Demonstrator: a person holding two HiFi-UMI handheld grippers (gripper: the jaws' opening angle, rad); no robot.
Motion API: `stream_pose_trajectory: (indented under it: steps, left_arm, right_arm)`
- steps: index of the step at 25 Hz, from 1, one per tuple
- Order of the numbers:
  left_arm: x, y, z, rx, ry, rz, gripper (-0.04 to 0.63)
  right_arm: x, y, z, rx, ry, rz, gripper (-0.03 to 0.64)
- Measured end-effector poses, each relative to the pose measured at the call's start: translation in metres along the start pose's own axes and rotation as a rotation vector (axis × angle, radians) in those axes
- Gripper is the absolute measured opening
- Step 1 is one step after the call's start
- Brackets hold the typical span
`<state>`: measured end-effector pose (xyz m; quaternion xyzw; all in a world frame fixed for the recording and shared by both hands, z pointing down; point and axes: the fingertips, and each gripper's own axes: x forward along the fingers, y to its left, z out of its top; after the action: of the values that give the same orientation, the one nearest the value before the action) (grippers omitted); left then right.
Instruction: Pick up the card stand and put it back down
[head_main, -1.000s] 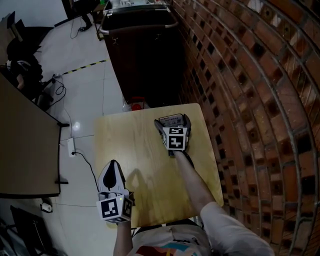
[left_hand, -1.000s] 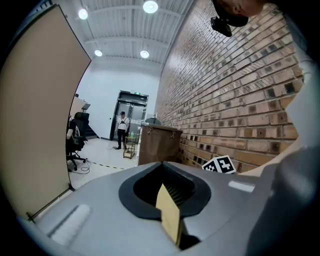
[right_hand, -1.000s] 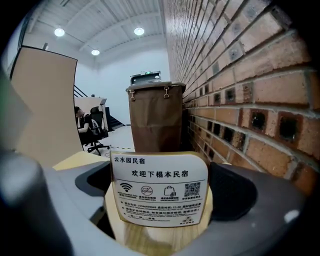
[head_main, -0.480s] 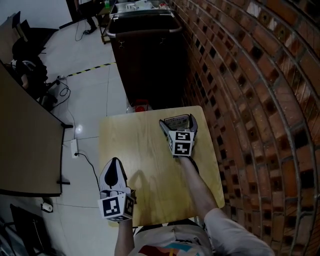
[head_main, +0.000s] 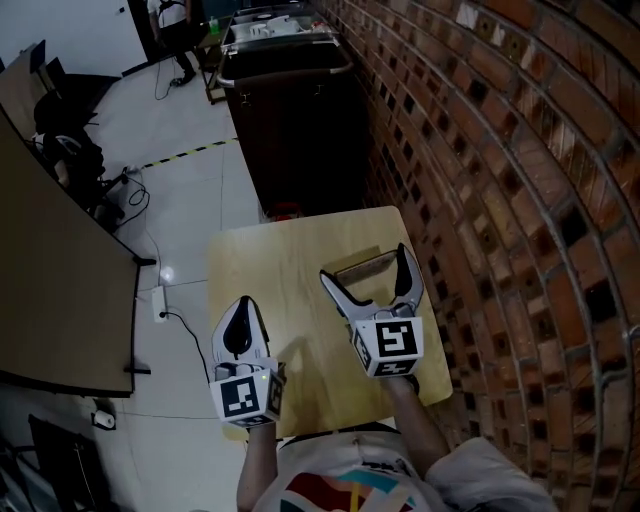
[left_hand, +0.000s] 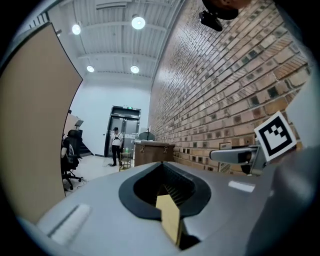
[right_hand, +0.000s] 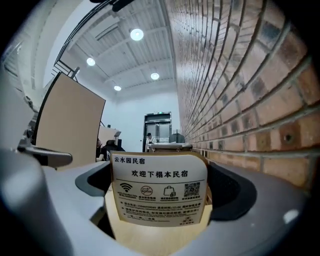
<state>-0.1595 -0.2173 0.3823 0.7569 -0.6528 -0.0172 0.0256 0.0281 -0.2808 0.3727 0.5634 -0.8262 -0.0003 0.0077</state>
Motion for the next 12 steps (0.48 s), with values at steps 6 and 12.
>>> stream_pose_trajectory:
  steps: [6,12]
  left_arm:
    - [-0.007,-0.017,0.018,0.019,-0.069,-0.023,0.005]
    - [-0.014,-0.029,0.027,0.035,-0.083,-0.049,0.005]
  right_arm:
    - [-0.034,0.012,0.010,0.045,-0.054,-0.004,0.575]
    - [-0.046,0.017,0.029,0.054,-0.100,0.015,0.575]
